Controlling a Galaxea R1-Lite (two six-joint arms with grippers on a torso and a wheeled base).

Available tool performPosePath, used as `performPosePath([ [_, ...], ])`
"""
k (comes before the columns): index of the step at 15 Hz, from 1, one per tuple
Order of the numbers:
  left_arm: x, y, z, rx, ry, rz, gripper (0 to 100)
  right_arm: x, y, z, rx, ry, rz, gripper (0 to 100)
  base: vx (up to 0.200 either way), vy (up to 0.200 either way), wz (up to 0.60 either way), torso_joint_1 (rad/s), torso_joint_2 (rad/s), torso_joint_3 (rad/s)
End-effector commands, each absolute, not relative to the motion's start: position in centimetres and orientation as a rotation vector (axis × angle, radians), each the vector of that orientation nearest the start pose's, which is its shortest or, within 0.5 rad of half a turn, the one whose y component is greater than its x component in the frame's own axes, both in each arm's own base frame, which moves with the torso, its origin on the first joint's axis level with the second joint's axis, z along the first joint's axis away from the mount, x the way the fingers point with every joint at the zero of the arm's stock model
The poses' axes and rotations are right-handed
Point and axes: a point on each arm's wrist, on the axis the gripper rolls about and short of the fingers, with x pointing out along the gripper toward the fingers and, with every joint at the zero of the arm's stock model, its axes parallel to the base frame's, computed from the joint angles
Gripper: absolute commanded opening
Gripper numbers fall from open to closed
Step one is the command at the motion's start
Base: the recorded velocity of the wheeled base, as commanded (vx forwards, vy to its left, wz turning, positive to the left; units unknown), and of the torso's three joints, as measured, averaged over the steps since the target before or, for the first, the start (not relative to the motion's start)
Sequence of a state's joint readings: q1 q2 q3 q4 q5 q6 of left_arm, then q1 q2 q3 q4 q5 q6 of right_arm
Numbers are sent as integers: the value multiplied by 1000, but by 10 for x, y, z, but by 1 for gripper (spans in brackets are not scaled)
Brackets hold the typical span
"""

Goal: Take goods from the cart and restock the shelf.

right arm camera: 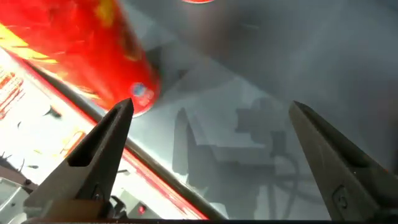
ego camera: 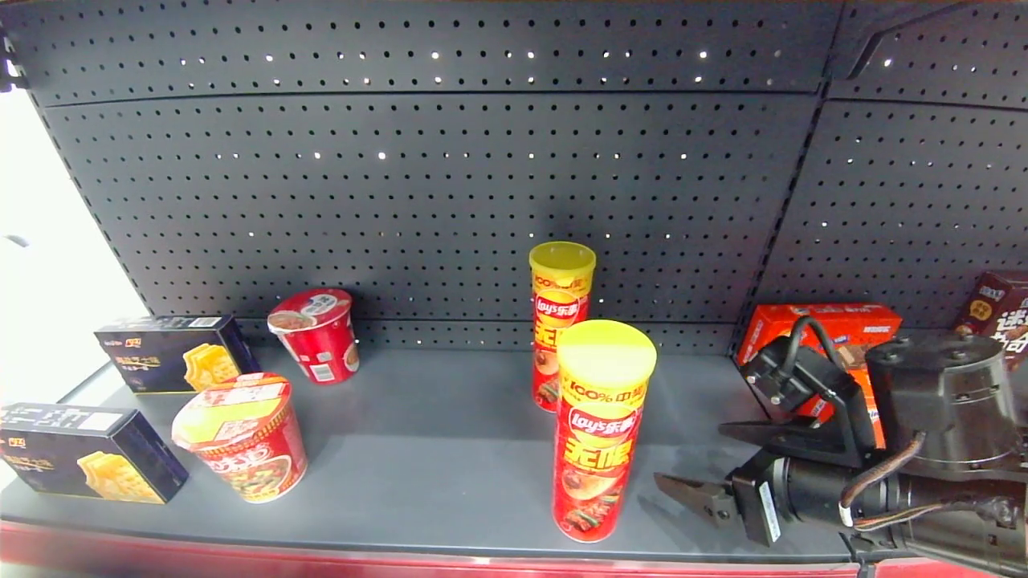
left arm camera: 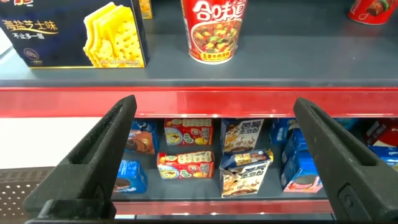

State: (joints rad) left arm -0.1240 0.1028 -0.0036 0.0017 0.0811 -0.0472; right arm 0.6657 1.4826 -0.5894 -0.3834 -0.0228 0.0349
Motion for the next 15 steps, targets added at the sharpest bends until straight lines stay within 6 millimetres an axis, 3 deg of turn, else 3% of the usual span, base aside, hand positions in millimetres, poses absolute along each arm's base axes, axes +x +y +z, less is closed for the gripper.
performPosePath([
  [1, -15, 4, 78, -37, 105, -40, 100, 186, 152, 155, -156, 519, 638, 100, 0, 0, 0, 0, 0, 0],
  [9, -15, 4, 78, -37, 105, -40, 100, 206, 172, 154, -158, 512, 649, 100, 0, 0, 0, 0, 0, 0],
  [15, -15, 4, 78, -37, 105, -40, 100, 209, 174, 153, -159, 510, 650, 100, 0, 0, 0, 0, 0, 0],
])
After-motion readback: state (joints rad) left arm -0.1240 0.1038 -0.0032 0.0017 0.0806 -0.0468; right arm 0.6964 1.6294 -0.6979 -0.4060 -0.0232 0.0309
